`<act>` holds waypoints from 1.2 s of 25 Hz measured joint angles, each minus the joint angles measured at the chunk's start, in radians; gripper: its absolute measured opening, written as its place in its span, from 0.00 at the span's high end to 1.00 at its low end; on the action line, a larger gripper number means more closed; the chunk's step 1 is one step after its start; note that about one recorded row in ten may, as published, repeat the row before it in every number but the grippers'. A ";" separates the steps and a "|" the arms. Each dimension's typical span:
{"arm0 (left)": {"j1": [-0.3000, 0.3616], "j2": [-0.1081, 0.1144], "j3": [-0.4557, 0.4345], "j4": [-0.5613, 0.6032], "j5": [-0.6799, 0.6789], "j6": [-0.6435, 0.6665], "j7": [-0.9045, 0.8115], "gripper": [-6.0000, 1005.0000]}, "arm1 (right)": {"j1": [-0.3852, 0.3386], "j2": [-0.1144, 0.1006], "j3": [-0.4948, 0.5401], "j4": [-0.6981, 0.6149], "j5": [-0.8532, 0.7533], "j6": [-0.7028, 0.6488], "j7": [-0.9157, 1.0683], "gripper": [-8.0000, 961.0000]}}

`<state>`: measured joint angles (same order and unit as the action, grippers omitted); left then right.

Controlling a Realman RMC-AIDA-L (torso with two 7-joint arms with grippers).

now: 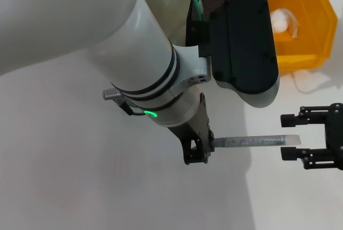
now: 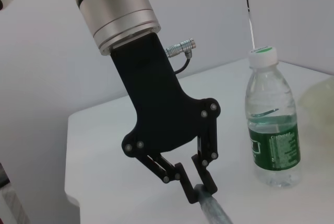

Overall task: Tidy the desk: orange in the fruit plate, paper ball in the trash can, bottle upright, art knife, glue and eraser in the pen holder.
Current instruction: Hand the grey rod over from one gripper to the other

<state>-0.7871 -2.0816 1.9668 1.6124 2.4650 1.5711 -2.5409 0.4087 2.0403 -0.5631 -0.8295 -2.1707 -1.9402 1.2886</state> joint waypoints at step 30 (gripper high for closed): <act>0.003 0.000 -0.005 -0.003 -0.001 -0.010 -0.001 0.85 | 0.019 0.011 -0.027 0.075 0.000 0.056 -0.020 0.81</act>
<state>-0.7838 -2.0816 1.9620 1.6094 2.4640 1.5607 -2.5417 0.4277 2.0511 -0.5906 -0.7543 -2.1709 -1.8839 1.2685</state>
